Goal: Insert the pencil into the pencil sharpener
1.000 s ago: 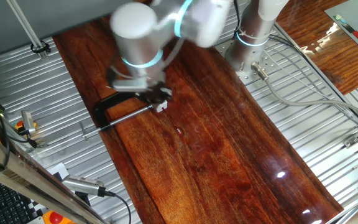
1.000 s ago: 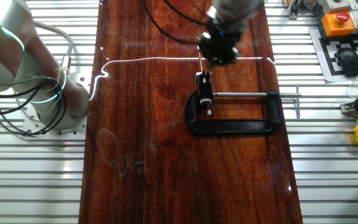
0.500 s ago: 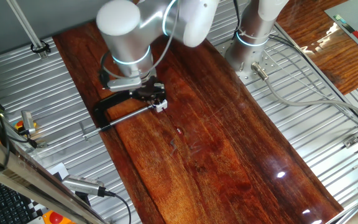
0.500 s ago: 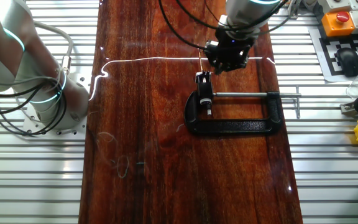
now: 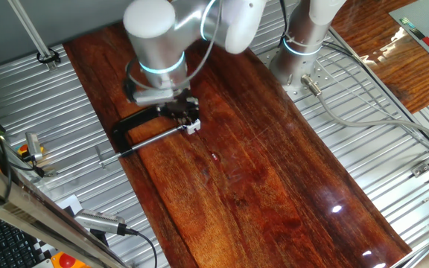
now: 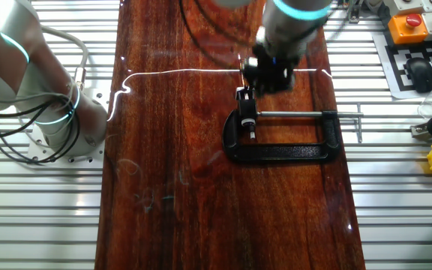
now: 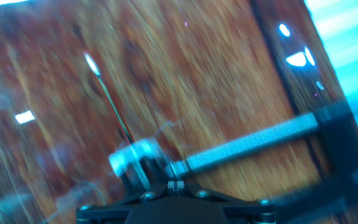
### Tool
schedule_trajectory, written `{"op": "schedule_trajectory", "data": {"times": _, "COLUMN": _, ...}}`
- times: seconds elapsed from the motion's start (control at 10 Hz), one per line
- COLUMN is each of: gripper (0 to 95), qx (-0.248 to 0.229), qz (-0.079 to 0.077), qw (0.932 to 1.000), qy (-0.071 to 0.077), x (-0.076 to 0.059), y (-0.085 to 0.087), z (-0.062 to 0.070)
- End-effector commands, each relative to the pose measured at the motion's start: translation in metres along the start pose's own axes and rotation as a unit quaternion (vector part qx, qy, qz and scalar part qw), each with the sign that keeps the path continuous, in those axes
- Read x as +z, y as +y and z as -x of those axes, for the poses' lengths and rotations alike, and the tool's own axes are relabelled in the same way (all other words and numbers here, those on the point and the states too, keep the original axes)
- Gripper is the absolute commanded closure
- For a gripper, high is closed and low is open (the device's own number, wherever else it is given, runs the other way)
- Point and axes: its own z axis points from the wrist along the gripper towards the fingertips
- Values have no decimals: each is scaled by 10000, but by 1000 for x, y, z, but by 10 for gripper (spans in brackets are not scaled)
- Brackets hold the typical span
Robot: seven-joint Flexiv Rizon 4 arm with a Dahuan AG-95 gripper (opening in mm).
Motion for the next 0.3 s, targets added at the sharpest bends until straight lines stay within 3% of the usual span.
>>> {"op": "schedule_trajectory", "data": {"times": 0.1, "gripper": 950, "qx": -473, "qz": 71, "qw": 9989, "qy": -18, "x": -1, "y": -32, "z": -54}}
{"op": "schedule_trajectory", "data": {"times": 0.3, "gripper": 950, "qx": -429, "qz": 95, "qw": 9989, "qy": -158, "x": 0, "y": -31, "z": -59}}
